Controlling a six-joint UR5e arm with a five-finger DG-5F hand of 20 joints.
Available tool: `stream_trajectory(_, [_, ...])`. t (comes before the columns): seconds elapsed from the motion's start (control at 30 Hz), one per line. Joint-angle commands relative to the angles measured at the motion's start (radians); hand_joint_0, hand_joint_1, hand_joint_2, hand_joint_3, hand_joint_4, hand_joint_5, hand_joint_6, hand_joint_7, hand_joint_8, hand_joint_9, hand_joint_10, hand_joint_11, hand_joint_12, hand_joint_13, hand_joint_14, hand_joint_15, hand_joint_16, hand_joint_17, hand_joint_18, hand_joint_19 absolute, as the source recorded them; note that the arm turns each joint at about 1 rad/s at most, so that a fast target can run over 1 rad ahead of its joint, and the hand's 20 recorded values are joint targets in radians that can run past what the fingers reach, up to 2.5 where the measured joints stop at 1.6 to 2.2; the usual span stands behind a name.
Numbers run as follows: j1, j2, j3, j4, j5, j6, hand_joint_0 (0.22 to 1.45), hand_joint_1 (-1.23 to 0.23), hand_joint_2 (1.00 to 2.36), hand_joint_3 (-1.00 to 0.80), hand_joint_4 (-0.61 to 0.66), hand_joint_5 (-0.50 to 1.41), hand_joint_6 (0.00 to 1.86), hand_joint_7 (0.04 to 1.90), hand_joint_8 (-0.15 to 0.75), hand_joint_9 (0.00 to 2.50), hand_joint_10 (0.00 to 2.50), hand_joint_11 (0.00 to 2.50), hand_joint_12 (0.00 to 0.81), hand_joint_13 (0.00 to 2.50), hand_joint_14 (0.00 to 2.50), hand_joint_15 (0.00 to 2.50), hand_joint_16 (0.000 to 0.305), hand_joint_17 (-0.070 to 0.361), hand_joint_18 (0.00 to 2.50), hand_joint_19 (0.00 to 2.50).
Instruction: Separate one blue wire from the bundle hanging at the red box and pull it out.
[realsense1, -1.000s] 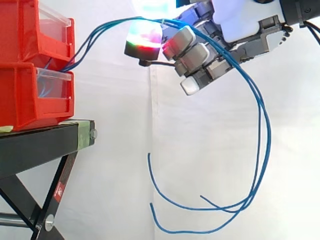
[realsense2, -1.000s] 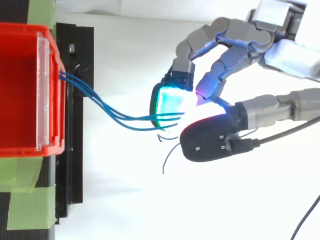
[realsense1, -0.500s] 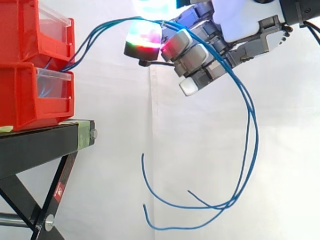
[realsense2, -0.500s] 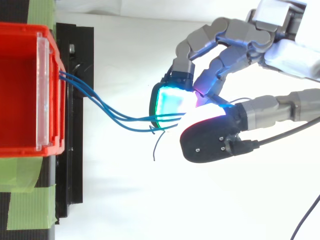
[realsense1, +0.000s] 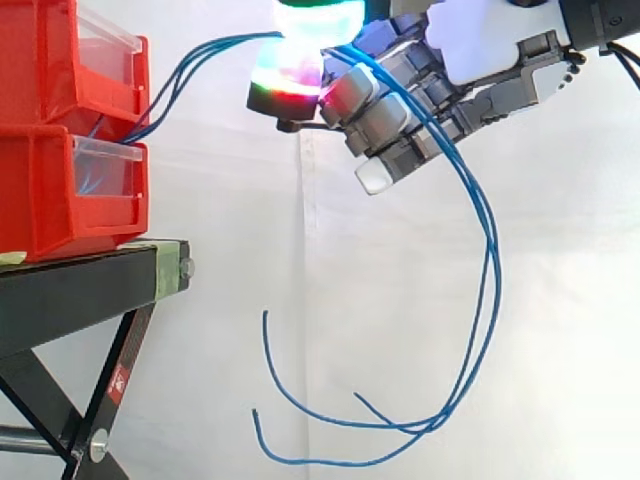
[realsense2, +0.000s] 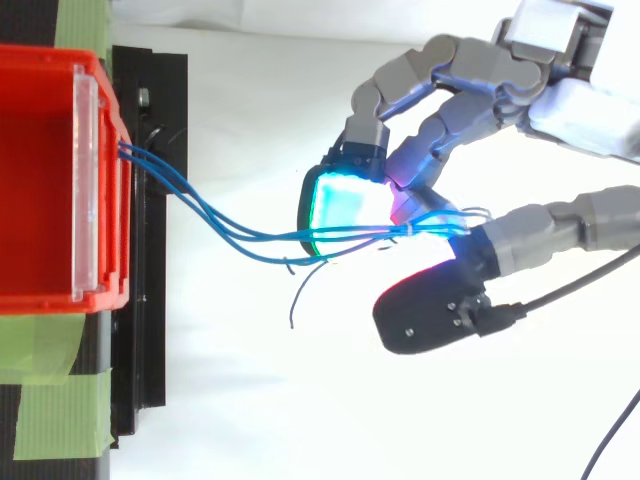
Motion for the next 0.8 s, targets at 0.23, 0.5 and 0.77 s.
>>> stream_trajectory(0.23, [0.000,0.000,0.000,0.000,0.000,0.000,0.56,-0.80,1.00,-0.50,0.18,-0.23,0.91,0.83,0.309,0.78,0.37,1.53,0.380,0.59,0.78,1.44,0.053,0.118,0.66,0.73])
stream_trajectory(0.5, [-0.001,0.000,0.000,0.000,0.000,0.000,0.58,-0.70,1.00,-0.50,0.16,-0.22,0.91,0.85,0.303,0.86,0.29,1.57,0.371,0.64,0.72,1.47,0.050,0.112,0.68,0.74])
stream_trajectory(0.77, [-0.001,0.000,0.000,0.000,0.000,0.000,0.63,-0.70,1.01,-0.38,0.14,-0.21,0.92,0.85,0.296,0.87,0.33,1.54,0.366,0.65,0.73,1.46,0.048,0.108,0.69,0.74])
